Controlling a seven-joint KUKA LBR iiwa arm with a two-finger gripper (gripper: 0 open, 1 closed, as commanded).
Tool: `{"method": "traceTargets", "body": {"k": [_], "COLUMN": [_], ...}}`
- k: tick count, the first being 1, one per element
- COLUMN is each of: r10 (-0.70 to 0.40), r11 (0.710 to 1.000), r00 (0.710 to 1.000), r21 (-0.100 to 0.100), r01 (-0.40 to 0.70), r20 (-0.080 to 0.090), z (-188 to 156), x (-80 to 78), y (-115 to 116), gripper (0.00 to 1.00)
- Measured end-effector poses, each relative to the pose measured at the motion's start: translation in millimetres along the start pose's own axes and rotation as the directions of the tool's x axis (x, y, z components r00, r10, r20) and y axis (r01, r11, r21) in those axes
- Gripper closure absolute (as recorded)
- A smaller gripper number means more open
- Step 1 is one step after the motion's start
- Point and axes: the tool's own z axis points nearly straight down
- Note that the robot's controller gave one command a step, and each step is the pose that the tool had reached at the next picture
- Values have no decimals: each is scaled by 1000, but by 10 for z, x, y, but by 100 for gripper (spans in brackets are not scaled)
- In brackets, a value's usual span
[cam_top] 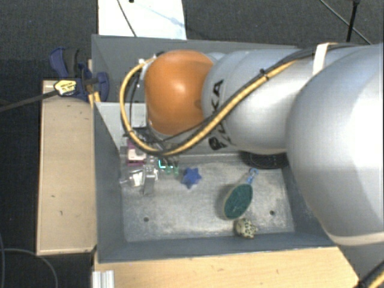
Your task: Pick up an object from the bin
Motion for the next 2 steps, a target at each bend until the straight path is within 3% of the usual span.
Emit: {"method": "traceTargets", "body": {"k": [1, 2], "r10": [148, 149], "r11": [989, 989], "r00": [989, 989], "r21": [2, -4], "r01": [-148, -149], "r20": [-1, 9], "z": [975, 615], "x": [62, 75], "y": [-240, -177], "gripper": [0, 0]}}
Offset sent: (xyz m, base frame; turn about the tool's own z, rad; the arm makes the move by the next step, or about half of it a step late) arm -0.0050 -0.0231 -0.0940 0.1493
